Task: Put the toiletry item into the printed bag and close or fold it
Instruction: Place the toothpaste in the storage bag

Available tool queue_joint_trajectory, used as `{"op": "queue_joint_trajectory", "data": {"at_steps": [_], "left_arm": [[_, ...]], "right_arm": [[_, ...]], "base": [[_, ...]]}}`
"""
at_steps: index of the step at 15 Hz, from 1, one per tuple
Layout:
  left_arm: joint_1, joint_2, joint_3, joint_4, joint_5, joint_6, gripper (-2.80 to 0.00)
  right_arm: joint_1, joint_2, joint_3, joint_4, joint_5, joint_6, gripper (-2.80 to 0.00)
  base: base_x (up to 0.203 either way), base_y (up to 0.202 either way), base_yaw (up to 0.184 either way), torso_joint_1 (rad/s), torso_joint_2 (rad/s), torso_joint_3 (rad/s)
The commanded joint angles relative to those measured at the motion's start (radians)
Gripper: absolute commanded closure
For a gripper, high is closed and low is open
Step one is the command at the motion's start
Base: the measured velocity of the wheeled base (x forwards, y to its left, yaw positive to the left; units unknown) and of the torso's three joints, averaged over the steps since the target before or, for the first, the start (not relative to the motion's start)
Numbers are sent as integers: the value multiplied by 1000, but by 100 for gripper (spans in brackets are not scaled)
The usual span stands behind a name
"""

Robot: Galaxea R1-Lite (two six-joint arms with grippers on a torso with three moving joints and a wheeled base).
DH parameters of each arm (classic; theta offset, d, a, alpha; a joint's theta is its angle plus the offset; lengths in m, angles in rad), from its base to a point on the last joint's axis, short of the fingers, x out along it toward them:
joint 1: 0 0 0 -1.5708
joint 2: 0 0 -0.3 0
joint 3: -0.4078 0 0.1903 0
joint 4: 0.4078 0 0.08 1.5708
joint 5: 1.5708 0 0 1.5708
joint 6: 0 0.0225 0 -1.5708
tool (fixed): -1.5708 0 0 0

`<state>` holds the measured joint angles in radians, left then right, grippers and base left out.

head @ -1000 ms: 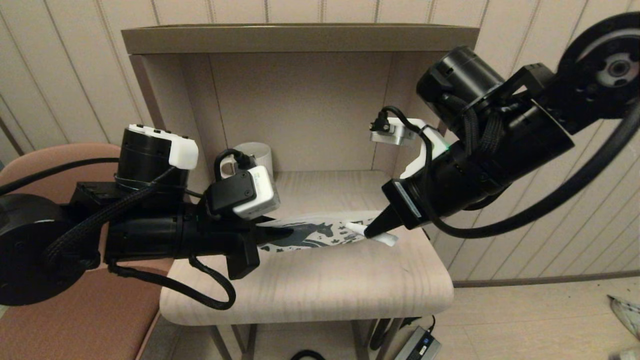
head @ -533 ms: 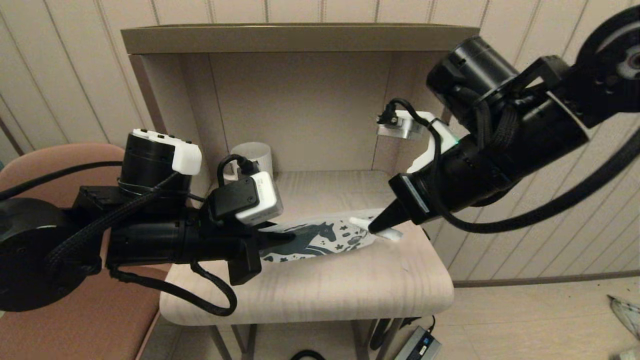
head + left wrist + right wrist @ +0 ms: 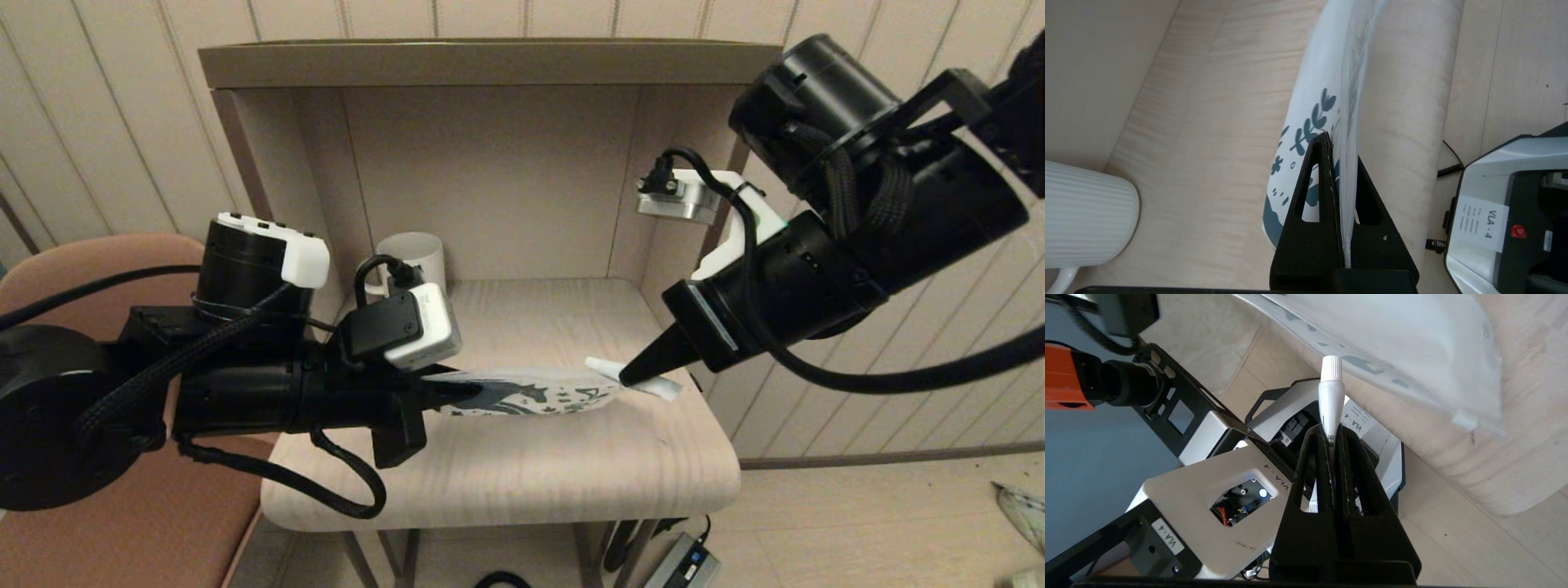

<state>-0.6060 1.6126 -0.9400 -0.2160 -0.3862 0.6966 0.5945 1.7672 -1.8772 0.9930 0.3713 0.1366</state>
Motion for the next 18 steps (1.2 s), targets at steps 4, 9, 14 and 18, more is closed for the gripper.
{"op": "queue_joint_trajectory", "data": {"at_steps": [4,9,14,18], "left_arm": [[0,-6,3,-2,-3,1,0],[0,-6,-2,-3,-7,1,0],[-19,-9,1,-26,-3,0,0],[-52,-8,-3,-26,-3,-5,0]], "right_arm": [[8,47,1,4,5,3,0],[8,86,-8,-5,5,1,0],[8,130,-13,-61,3,3,0],[8,130,-13,-88,3,8,0]], "base": [[0,0,0,0,0,0],[0,0,0,0,0,0],[0,0,0,0,0,0],[0,0,0,0,0,0]]}}
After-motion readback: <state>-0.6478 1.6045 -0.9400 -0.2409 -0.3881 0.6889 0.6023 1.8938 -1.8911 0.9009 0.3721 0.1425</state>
